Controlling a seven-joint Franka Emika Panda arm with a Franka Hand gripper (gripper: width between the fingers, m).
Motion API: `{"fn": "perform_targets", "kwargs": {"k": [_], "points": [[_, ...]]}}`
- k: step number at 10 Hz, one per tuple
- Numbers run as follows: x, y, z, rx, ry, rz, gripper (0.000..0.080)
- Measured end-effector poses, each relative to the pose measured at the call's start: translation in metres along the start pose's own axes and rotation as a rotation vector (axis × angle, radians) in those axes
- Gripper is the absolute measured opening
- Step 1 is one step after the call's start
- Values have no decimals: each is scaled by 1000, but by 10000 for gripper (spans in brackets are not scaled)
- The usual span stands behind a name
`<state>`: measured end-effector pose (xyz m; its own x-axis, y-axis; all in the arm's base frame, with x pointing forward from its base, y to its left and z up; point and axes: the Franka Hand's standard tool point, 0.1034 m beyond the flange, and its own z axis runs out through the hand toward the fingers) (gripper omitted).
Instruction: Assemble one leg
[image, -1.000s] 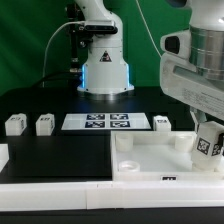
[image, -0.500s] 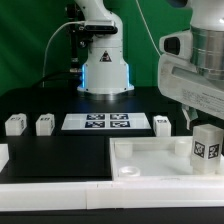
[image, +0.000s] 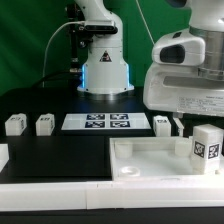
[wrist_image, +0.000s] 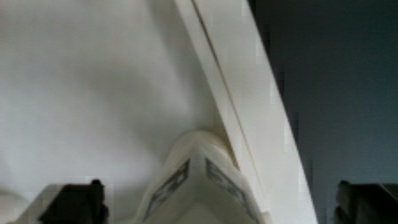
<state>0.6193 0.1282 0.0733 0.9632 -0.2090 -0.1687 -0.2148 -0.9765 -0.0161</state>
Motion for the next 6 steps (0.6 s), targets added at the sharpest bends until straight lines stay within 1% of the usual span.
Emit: {"fn": "perform_targets", "kwargs": {"k": [2, 6], "points": [[0, 0, 0, -1, 0, -171, 649], [2, 5, 0, -18, 1, -657, 649]]}}
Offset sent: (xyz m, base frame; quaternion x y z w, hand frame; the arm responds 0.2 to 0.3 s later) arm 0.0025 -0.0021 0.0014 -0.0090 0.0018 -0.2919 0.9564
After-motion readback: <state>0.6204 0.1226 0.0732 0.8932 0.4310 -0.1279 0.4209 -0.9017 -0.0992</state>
